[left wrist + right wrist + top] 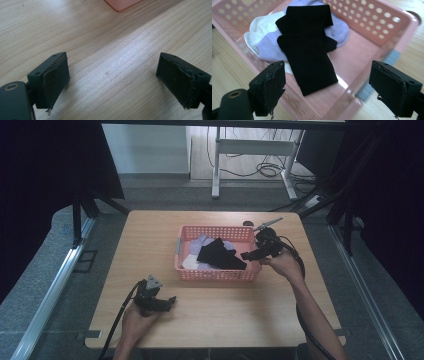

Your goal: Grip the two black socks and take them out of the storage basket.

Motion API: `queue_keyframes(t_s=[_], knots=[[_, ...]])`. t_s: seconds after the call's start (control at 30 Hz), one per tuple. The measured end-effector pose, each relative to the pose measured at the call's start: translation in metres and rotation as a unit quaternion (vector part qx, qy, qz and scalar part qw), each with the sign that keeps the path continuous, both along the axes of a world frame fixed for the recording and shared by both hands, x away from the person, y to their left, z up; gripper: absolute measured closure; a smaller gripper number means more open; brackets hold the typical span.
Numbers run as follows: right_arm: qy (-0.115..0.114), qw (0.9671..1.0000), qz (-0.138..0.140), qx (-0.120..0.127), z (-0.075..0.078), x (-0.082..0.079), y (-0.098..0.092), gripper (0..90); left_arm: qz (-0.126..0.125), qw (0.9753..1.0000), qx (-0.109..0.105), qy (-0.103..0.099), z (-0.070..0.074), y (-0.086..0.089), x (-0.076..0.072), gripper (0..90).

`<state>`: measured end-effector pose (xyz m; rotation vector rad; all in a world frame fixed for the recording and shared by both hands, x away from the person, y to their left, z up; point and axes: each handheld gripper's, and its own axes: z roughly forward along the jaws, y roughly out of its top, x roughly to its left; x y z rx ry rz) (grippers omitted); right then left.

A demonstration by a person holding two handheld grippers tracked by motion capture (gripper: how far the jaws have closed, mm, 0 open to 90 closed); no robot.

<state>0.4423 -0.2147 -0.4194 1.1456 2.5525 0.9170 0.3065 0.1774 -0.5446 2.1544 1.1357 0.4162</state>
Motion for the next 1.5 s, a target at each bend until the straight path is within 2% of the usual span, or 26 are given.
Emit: queue_keyframes(t_s=[0.2,0.27,0.43,0.5,0.73,1.03,1.13,1.23,1.27,1.3,1.33,1.37,1.43,1.5], knots=[[0.012,0.9997,0.018,-0.010,-0.008,0.014,0.020,14.3,0.000,1.0000,0.000,0.000,0.000,0.000,0.000,10.8],[0.015,0.9995,0.019,-0.022,-0.012,0.018,0.027,14.4,0.000,1.0000,0.000,0.000,0.000,0.000,0.000,10.8],[0.021,0.9990,0.025,-0.029,-0.022,0.030,0.042,15.7,-0.001,1.0000,0.001,0.000,0.000,0.000,0.000,10.8],[0.019,0.9987,0.031,-0.036,-0.027,0.035,0.050,18.7,0.000,1.0000,0.001,0.000,0.000,0.000,0.000,10.8],[0.025,0.9985,0.036,-0.033,-0.036,0.048,0.067,26.6,-0.001,1.0000,0.000,0.000,0.000,0.000,0.000,10.8],[0.045,0.9979,0.033,-0.031,-0.056,0.071,0.083,36.2,0.000,1.0000,0.000,0.000,0.000,0.000,0.000,10.8],[0.047,0.9969,0.037,-0.050,-0.063,0.075,0.090,41.2,0.000,1.0000,0.000,-0.001,0.000,0.000,0.000,10.8],[0.052,0.9964,0.040,-0.053,-0.069,0.076,0.094,53.4,0.000,1.0000,-0.001,-0.001,0.000,0.000,0.000,10.8],[0.050,0.9960,0.045,-0.059,-0.070,0.075,0.096,61.1,0.000,1.0000,0.000,-0.001,0.000,0.000,0.000,10.8],[0.046,0.9958,0.048,-0.063,-0.071,0.075,0.096,63.9,0.000,1.0000,-0.001,-0.001,0.000,0.000,0.000,10.8],[0.038,0.9951,0.055,-0.073,-0.071,0.073,0.098,74.5,0.000,1.0000,-0.001,-0.001,0.000,0.000,0.000,10.8],[0.038,0.9951,0.055,-0.073,-0.071,0.073,0.098,74.5,0.000,1.0000,-0.001,-0.001,0.000,0.000,0.000,10.8],[0.025,0.9947,0.063,-0.077,-0.070,0.070,0.098,84.7,0.000,1.0000,0.000,-0.001,0.000,0.000,0.000,10.8],[0.014,0.9953,0.065,-0.071,-0.065,0.068,0.097,89.3,0.000,1.0000,0.000,-0.001,0.000,0.000,0.000,10.8]])
